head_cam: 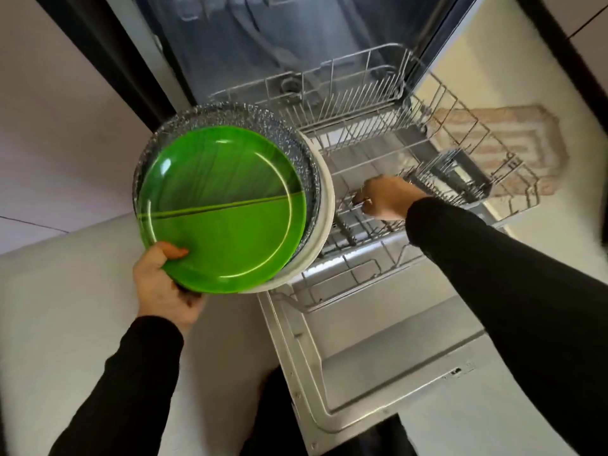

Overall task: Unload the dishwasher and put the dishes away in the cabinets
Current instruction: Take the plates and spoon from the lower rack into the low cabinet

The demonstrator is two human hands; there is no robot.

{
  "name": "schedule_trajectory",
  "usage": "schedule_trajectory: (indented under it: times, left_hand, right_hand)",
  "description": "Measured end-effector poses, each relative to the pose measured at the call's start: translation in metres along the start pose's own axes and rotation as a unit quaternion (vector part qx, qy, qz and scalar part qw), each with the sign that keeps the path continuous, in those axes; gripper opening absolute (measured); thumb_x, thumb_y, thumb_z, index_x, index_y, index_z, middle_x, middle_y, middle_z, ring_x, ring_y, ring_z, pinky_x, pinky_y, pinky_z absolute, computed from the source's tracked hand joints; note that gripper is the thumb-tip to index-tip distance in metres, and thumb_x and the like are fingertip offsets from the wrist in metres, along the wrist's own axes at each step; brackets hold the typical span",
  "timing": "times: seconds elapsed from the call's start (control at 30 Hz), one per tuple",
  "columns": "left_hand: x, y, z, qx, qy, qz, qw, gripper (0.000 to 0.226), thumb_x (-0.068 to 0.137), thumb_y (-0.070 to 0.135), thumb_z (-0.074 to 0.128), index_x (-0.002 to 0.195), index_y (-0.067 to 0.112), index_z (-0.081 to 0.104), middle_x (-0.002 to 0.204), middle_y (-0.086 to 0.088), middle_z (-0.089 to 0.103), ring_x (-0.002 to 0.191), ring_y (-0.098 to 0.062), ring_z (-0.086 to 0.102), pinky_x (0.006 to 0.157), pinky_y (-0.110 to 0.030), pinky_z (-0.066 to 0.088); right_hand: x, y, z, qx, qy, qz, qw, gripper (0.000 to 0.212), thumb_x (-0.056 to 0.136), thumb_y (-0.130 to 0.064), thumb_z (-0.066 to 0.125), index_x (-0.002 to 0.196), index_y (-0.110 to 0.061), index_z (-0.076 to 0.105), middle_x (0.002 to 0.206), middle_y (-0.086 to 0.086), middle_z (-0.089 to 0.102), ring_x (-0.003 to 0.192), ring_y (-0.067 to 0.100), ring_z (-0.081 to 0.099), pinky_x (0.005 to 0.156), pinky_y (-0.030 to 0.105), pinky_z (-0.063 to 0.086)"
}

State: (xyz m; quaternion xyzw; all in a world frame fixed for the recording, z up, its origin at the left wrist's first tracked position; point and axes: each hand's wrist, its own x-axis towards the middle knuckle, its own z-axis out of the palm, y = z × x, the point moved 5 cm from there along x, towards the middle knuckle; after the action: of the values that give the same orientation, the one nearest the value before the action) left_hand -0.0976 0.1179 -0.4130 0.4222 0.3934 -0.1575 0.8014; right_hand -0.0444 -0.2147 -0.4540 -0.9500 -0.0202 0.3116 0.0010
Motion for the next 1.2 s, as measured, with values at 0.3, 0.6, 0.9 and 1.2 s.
schedule_trajectory:
  times: [0.3, 0.6, 0.9, 1.2]
  left_hand:
    - [-0.016, 0.007, -0.001, 0.029, 0.017, -0.027, 0.999, 0.028, 0.078, 0.009, 0.039, 0.082, 0.019, 0.064, 0.082, 0.001, 0.071, 0.080, -0.023, 0.066, 0.075, -0.042, 0.056]
    - [-0.067, 0.024, 0.015, 0.032, 0.006, -0.027, 0.999, 0.028, 0.081, 0.005, 0.037, 0.085, 0.015, 0.063, 0.070, 0.001, 0.072, 0.066, -0.021, 0.068, 0.055, -0.032, 0.059]
    - [-0.115, 0.027, 0.046, 0.037, -0.017, -0.023, 0.999, 0.027, 0.078, 0.006, 0.040, 0.092, 0.010, 0.062, 0.091, -0.012, 0.064, 0.076, -0.027, 0.062, 0.067, -0.033, 0.053]
    - [-0.129, 0.025, 0.052, 0.009, 0.000, -0.018, 1.000, 0.024, 0.081, 0.003, 0.039, 0.080, 0.010, 0.062, 0.063, -0.003, 0.069, 0.053, -0.017, 0.066, 0.051, -0.027, 0.056]
  right_hand:
    - [-0.031, -0.009, -0.025, -0.082, 0.106, -0.079, 0.988, 0.032, 0.092, -0.005, 0.054, 0.121, -0.014, 0.063, 0.114, 0.010, 0.066, 0.102, 0.025, 0.063, 0.087, 0.040, 0.055]
    - [-0.204, -0.036, -0.146, 0.101, 0.530, -0.089, 0.837, 0.021, 0.085, -0.008, 0.067, 0.104, -0.002, 0.072, 0.097, 0.011, 0.073, 0.084, 0.011, 0.065, 0.086, 0.010, 0.040]
    - [-0.242, -0.154, -0.136, 0.164, 0.450, -0.359, 0.801, 0.027, 0.100, -0.010, 0.047, 0.114, -0.001, 0.069, 0.122, 0.013, 0.065, 0.117, 0.022, 0.061, 0.102, 0.037, 0.047]
    - [-0.230, -0.159, -0.119, 0.043, 0.422, -0.376, 0.824, 0.027, 0.095, -0.006, 0.051, 0.115, -0.004, 0.069, 0.125, 0.010, 0.065, 0.118, 0.020, 0.060, 0.101, 0.033, 0.048]
